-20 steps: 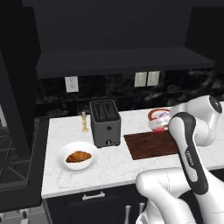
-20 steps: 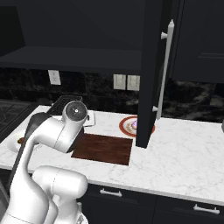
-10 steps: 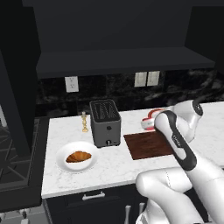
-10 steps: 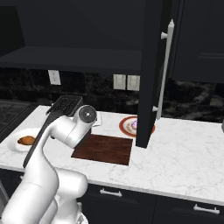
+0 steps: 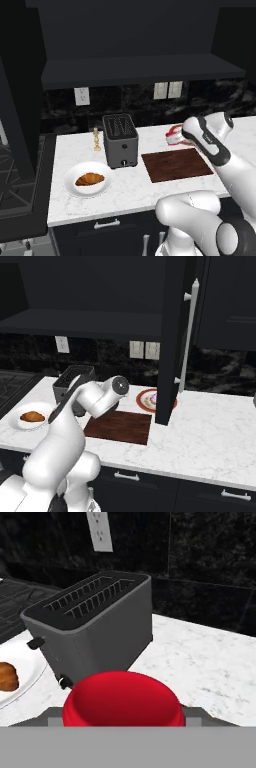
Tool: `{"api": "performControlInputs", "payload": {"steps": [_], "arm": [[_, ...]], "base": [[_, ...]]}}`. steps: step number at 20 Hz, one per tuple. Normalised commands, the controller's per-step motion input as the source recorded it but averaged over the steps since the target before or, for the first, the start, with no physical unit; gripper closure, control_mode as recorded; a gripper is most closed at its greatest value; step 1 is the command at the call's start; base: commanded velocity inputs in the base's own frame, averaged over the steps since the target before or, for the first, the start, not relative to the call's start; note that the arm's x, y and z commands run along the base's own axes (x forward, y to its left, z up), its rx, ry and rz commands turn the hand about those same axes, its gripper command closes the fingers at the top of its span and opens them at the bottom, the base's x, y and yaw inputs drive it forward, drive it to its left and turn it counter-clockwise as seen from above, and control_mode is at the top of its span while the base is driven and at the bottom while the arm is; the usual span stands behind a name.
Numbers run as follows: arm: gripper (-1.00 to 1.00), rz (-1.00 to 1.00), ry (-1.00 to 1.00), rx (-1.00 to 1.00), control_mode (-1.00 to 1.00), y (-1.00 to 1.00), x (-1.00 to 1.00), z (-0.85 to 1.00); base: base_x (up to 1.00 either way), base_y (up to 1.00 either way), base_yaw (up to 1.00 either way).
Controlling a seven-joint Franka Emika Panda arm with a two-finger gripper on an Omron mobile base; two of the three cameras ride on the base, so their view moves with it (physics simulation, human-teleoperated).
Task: From the different types of pastries on the counter, select a croissant and place it on the cutting board. Then retrieve a jar of jam from the cabinet and place it alongside the croissant on the cutting board.
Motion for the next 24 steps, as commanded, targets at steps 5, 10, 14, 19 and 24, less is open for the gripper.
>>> {"api": "performControlInputs", "payload": {"steps": [5,10,14,19,24], "arm": [[1.0,0.23,-0.31,0.0,-1.0,-0.34,-0.07,-0.33],[1.0,0.19,-0.23,0.0,-1.0,-0.18,-0.21,-0.13],[1.0,0.2,-0.13,0.0,-1.0,-0.17,-0.29,0.0],[1.0,0.08,-0.03,0.0,-1.0,-0.03,-0.34,0.01],[1.0,0.11,0.0,0.0,-1.0,-0.14,-0.03,0.0]], "base": [[0.0,0.0,0.0],[0.0,0.0,0.0],[0.0,0.0,0.0],[0.0,0.0,0.0],[0.0,0.0,0.0]]}}
